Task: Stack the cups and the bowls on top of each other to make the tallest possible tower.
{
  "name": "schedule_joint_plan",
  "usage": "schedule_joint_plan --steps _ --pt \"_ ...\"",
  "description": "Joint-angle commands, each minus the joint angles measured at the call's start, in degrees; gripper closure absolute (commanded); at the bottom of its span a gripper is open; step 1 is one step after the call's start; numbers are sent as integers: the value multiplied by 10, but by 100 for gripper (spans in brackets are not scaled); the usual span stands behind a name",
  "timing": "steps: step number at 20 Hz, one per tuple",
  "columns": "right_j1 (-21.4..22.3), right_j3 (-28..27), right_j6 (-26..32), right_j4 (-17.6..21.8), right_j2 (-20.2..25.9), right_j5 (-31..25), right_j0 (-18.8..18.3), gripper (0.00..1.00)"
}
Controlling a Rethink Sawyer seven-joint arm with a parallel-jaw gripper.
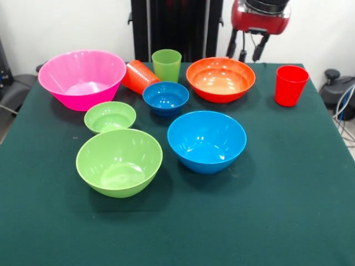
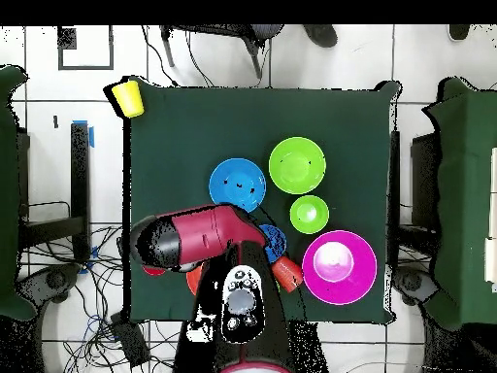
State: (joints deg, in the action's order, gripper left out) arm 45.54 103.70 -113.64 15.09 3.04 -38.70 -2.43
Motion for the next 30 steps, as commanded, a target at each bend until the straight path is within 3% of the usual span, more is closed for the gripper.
schedule_joint_plan --steps 1,14,30 --pt "2 71 -87 33 -35 85 2 0" --pt "-3 79 2 48 -40 99 -64 0" --pt "-22 101 15 88 -18 143 -136 0"
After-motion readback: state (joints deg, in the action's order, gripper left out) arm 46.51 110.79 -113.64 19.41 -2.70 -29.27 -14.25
